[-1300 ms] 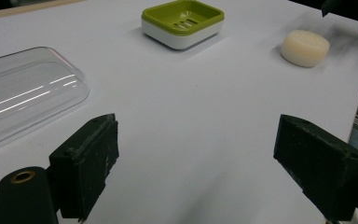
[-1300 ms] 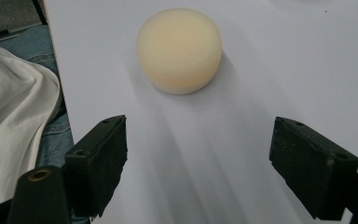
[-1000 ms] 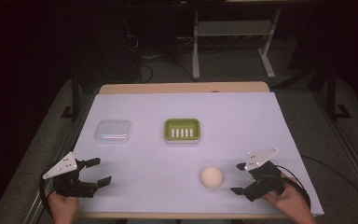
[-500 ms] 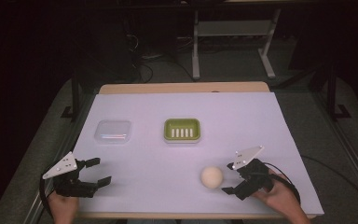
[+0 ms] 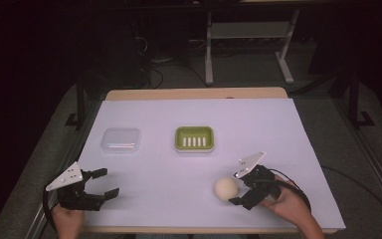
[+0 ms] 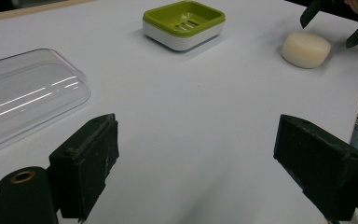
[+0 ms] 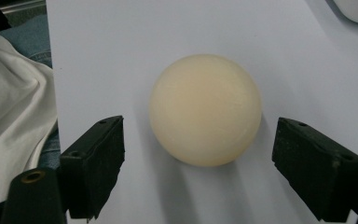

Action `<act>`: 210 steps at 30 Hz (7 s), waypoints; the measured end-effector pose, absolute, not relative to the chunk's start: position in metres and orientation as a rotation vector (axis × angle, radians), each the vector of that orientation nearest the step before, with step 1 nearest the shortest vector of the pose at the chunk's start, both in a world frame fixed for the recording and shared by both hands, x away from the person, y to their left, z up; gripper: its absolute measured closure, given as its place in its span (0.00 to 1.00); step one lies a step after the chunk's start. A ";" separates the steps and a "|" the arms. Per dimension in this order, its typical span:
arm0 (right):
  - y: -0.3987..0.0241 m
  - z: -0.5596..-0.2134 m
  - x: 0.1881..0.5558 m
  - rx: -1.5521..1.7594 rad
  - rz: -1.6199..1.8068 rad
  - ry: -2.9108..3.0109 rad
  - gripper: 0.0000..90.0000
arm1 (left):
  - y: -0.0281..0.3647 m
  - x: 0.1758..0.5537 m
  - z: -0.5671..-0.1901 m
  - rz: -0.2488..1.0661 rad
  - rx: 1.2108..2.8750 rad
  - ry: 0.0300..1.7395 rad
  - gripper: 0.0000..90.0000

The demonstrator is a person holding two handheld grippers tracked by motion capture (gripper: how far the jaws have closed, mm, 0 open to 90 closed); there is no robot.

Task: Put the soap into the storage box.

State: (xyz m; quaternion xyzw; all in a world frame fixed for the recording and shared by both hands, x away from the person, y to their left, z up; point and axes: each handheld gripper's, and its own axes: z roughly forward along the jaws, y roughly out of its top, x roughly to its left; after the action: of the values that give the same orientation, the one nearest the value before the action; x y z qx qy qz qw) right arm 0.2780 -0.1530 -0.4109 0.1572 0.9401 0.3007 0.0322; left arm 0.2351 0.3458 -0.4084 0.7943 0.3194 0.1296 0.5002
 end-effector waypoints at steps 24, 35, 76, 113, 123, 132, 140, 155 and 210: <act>-0.121 -0.423 0.292 0.449 0.759 2.988 0.16 | 0.346 0.236 -0.409 0.309 1.926 0.771 0.15; -0.113 -0.427 0.295 0.455 0.693 3.011 0.18 | 0.346 0.235 -0.409 0.306 1.919 0.770 0.15; -0.098 -0.394 0.320 0.448 0.695 3.002 0.27 | 0.345 0.237 -0.409 0.315 1.936 0.768 0.15; -0.074 -0.361 0.366 0.458 0.759 2.993 0.27 | 0.347 0.237 -0.409 0.328 1.927 0.789 0.15; -0.065 -0.355 0.377 0.443 0.786 2.981 0.27 | 0.347 0.236 -0.409 0.327 1.922 0.787 0.15; -0.059 -0.348 0.388 0.436 0.835 2.946 0.27 | 0.347 0.237 -0.409 0.329 1.927 0.789 0.15; -0.051 -0.340 0.398 0.422 0.867 2.930 0.27 | 0.347 0.237 -0.409 0.329 1.926 0.789 0.15; -0.040 -0.333 0.423 0.437 0.888 2.912 0.27 | 0.348 0.237 -0.409 0.332 1.928 0.791 0.15; -0.032 -0.389 0.467 0.629 0.756 2.953 0.27 | 0.347 0.238 -0.410 0.330 1.924 0.794 0.15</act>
State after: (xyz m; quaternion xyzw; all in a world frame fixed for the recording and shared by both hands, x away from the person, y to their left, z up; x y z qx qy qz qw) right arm 0.4669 -0.0316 -0.3889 0.2021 0.9486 0.2430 0.0147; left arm 0.2381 0.3469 -0.4096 0.7936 0.3275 0.1362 0.4945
